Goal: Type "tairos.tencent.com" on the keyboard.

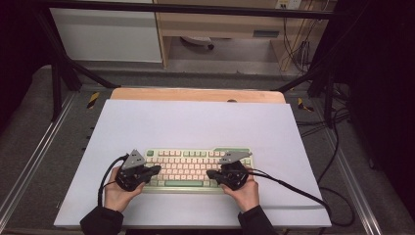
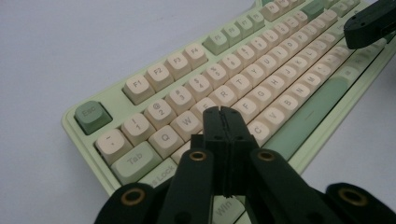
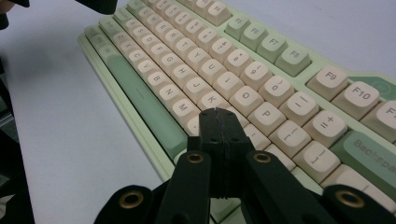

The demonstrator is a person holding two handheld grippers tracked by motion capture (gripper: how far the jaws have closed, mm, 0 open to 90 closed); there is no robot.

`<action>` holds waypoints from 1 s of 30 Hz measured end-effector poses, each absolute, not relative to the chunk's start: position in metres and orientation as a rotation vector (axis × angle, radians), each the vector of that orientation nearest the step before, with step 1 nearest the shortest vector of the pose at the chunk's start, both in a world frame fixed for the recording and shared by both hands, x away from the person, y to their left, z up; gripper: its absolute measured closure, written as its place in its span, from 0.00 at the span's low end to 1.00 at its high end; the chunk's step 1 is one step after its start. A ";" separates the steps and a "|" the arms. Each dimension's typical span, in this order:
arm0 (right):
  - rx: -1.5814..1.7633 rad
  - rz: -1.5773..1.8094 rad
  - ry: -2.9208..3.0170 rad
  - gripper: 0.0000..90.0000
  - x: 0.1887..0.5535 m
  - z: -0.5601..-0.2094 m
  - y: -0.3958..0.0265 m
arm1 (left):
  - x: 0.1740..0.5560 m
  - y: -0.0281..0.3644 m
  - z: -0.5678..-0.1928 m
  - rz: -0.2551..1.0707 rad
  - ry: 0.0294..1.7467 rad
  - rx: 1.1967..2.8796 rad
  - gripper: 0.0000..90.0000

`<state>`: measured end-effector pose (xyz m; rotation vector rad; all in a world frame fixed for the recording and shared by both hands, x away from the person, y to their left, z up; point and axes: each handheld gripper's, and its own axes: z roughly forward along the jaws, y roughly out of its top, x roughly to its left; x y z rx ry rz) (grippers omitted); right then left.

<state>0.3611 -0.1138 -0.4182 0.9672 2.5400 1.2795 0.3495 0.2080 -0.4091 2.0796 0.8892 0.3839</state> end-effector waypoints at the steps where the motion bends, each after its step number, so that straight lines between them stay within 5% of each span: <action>1: 0.971 1.276 2.539 1.00 0.361 -0.418 -0.115 | 0.350 0.206 -0.409 0.383 0.889 2.079 0.99; 30: 0.978 1.291 2.524 1.00 0.356 -0.419 -0.128 | 0.381 0.154 -0.416 0.376 0.875 2.128 0.99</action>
